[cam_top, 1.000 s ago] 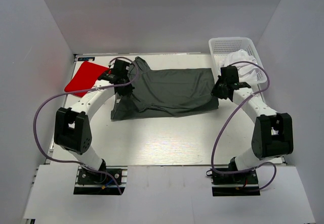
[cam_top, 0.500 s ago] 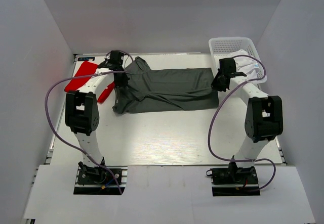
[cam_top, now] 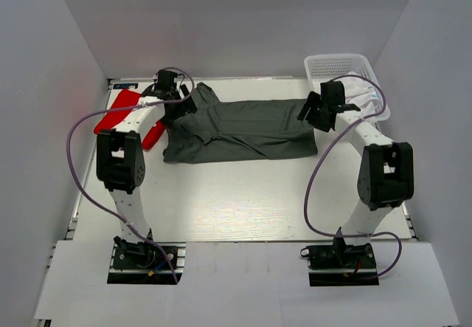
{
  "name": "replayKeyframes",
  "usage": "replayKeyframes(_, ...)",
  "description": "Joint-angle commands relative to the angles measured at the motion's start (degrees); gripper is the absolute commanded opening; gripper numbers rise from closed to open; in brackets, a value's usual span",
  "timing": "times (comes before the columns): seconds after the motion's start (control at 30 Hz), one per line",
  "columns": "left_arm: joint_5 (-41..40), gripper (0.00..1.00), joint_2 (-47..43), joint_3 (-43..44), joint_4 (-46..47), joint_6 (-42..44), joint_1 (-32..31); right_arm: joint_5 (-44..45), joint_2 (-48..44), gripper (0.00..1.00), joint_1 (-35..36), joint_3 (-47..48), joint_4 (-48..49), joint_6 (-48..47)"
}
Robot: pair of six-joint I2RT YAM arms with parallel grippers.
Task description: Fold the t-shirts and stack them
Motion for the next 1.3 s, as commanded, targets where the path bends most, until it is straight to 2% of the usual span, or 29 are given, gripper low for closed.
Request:
replayKeyframes(0.0, 1.2, 1.0, -9.8, -6.3, 1.2, 0.2, 0.1, -3.3, -6.4, 0.79, 1.0, -3.4, 3.5, -1.8)
replayKeyframes(0.07, 1.8, 1.0, -14.4, -12.8, 1.8, -1.0, -0.5, -4.1, -8.3, 0.9, 1.7, -5.3, 4.9, -2.9)
replayKeyframes(0.2, 5.9, 1.0, -19.1, -23.5, 8.7, -1.1, -1.1, -6.2, -11.2, 0.9, 4.6, -9.1, 5.3, -3.8)
replayKeyframes(0.43, 10.8, 1.0, -16.6, -26.8, 14.8, 0.0, -1.1, -5.0, -10.0, 0.9, 7.9, -12.8, 6.6, -3.3)
replayKeyframes(0.53, 11.3, 1.0, -12.2, -25.4, 13.2, 0.0, 0.1, -4.9, -6.5, 0.9, 7.7, -12.5, 7.1, -2.4)
replayKeyframes(0.63, 6.0, 1.0, -9.1, -23.7, 9.6, 0.0, 0.1, -4.9, -1.5, 0.9, 7.5, -9.6, 7.0, -2.5)
replayKeyframes(0.83, 4.2, 1.0, -9.2, -28.4, 8.0, -0.5, 0.1, -0.6, 4.5, 0.9, 7.1, -10.0, 3.6, -1.6)
replayKeyframes(0.93, 4.2, 1.0, -11.4, -31.6, 7.4, -1.1, 0.1, -0.1, 3.2, 0.9, 7.1, -14.2, 3.4, -1.2)
replayKeyframes(1.07, 1.7, 1.0, -16.3, -39.3, 4.9, -4.5, 0.1, -0.7, -3.9, 0.9, 7.5, -21.3, 3.6, -0.4)
replayKeyframes(1.17, -0.4, 1.0, -24.4, -45.7, 2.0, -7.1, -1.2, -1.7, -8.0, 0.9, 8.8, -28.1, 3.4, -0.6)
replayKeyframes(1.2, -1.3, 1.0, -30.0, -47.3, 1.2, -9.7, -1.2, -1.9, -12.4, 0.9, 9.0, -30.3, 3.0, -0.9)
replayKeyframes(1.27, 1.1, 1.0, -35.5, -51.4, 0.7, -11.4, -1.2, -2.1, -16.8, 0.9, 10.5, -32.5, 1.8, -1.5)
